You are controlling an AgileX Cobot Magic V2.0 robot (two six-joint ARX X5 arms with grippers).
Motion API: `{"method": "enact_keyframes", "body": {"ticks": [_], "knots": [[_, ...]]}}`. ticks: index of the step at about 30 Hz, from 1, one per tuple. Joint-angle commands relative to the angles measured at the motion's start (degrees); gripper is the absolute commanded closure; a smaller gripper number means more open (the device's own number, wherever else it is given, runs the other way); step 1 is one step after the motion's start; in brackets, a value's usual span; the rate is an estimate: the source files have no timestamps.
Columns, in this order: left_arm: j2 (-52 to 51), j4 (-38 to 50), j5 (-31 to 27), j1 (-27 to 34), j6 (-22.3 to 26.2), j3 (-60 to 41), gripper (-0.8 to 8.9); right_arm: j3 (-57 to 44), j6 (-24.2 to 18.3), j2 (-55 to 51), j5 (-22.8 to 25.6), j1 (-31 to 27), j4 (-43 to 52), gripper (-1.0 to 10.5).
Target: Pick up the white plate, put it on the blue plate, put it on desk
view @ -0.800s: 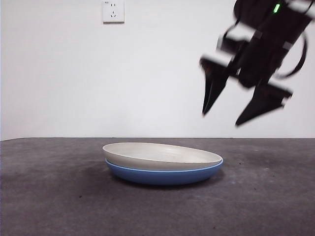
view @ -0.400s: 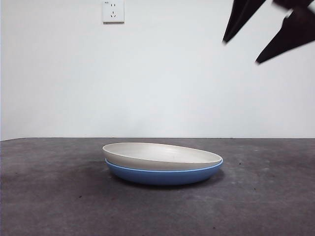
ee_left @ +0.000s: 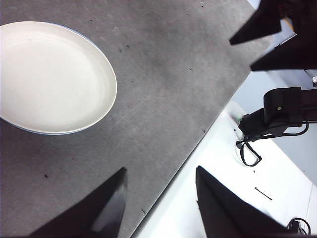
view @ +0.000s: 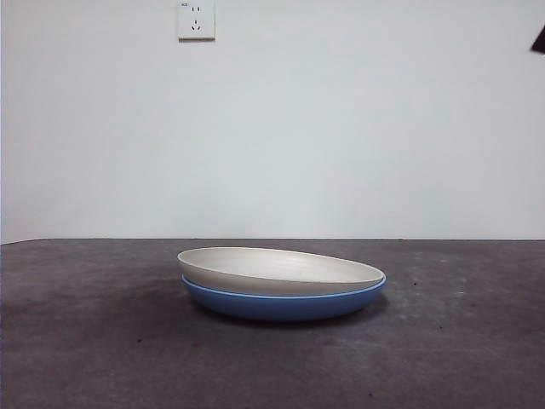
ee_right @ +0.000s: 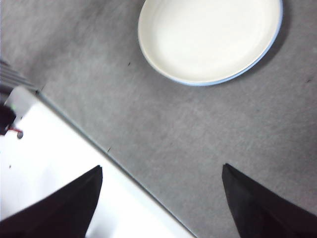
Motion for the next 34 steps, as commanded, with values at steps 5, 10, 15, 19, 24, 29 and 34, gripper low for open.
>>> {"method": "enact_keyframes", "body": {"ticks": [5,10,15,19,24,29,34], "knots": [[0.4,0.2,0.4,-0.3,1.2,0.5,5.92,1.0,-1.5,-1.2,-0.1,0.5,0.8,5.6],[0.4,0.2,0.4,-0.3,1.2,0.5,5.99,1.0,-1.5,-1.2,-0.1,0.5,0.9,5.7],[0.4,0.3,0.4,-0.3,1.3,0.5,7.93,1.0,-3.1,-1.2,-0.2,0.5,0.9,9.3],[0.4,0.4,0.4,-0.3,1.4,0.5,8.04,1.0,-3.4,-1.2,-0.1,0.5,1.0,9.4],[0.4,1.5,0.5,-0.3,1.3,0.5,8.04,1.0,-3.3,-1.2,-0.2,0.5,3.1,9.4],[0.4,1.5,0.4,-0.3,1.3,0.5,8.04,1.0,-3.4,-1.2,-0.2,0.5,5.1,9.4],[0.4,1.5,0.4,-0.3,1.3,0.5,8.04,1.0,-3.4,-1.2,-0.2,0.5,5.3,9.4]]}}
